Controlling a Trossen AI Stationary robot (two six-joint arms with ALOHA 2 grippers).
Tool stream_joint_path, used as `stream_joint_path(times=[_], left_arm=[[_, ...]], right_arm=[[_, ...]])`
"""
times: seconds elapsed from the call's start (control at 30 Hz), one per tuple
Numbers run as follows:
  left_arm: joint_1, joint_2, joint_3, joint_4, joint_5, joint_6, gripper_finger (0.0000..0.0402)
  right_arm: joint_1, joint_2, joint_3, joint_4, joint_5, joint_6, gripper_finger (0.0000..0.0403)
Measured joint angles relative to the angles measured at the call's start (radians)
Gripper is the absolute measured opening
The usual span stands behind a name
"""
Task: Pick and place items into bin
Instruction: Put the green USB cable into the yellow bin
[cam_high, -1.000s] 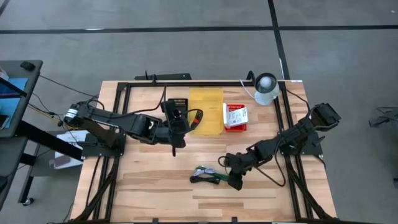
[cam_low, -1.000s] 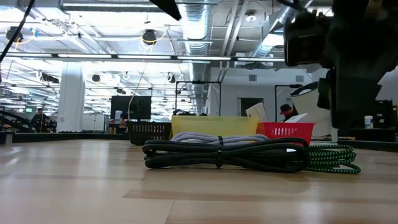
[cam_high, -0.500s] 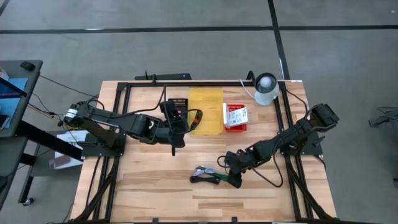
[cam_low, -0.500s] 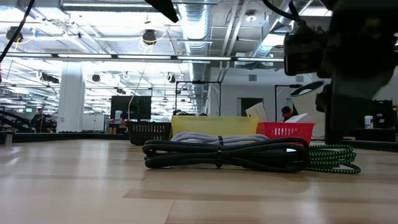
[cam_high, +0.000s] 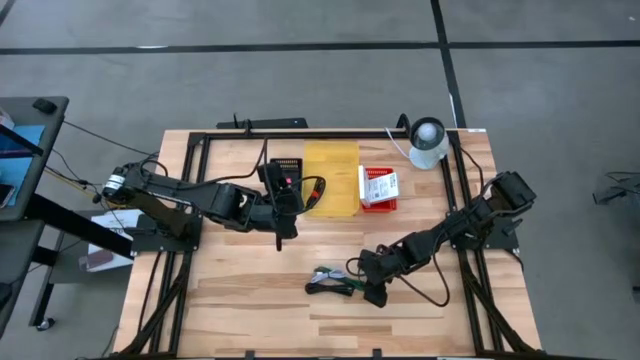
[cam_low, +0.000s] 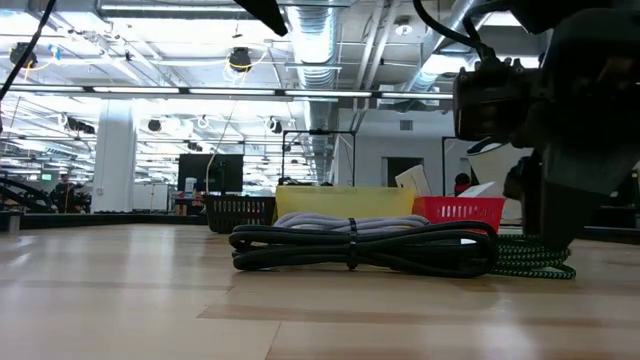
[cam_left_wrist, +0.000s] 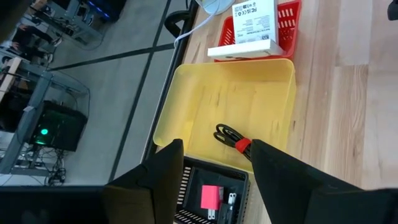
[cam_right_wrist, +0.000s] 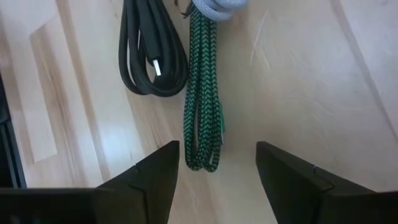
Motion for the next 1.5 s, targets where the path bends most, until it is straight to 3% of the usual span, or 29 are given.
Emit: stream_joint_path(times=[0.43, 0.97, 1.27, 1.5], left_arm=[[0.000, 0.000, 0.000, 0.001, 0.000, -0.003, 0.0180], [0.000, 0.000, 0.000, 0.001, 0.000, -0.005, 0.0180], [0.000, 0.000, 0.000, -0.001, 0.033, -0.006, 0.0180], [0.000, 0.000, 0.000, -0.001, 0.051, -0.008, 0.0180]], right_arm=[[0.000, 0.003, 0.002, 0.015, 0.012, -0.008, 0.0174], [0.000, 0.003, 0.003, 0.030, 0.001, 0.028, 0.0016], [0.000, 0.003, 0.003, 0.037, -0.035, 0.044, 0.0026], [0.007, 0.003, 0.027, 0.025, -0.048, 0.020, 0.0006]])
